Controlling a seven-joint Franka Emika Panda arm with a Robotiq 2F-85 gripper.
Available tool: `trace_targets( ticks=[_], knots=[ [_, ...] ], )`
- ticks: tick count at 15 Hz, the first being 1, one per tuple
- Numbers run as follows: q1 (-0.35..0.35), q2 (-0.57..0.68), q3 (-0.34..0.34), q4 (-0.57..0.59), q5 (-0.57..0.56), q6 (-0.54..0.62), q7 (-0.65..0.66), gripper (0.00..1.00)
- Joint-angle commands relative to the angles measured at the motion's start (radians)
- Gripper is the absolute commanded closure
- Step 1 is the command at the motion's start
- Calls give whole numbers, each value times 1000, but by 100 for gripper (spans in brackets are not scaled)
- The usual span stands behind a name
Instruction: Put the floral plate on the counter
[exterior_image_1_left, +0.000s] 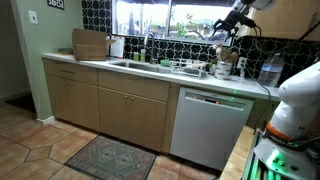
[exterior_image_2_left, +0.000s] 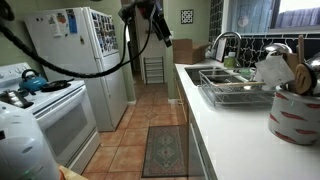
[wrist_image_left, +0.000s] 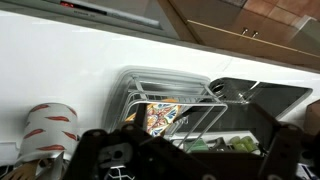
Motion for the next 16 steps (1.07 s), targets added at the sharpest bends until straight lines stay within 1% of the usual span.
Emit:
trace_targets(
  ticks=[1, 5, 7, 8, 12, 13, 16],
  knots=[
    [-19, 2, 17, 0, 24, 1, -1, 0],
    [-19, 1, 22, -2, 30, 3, 14, 0],
    [-35, 63, -7, 47, 56, 17, 44, 0],
    [-45, 98, -35, 80, 84, 3, 64, 0],
    [-87, 234, -140, 178, 181, 35, 76, 0],
    [-94, 269, -163, 195, 207, 60, 80, 0],
    [-119, 384, -197, 243, 250, 161, 116, 0]
  ],
)
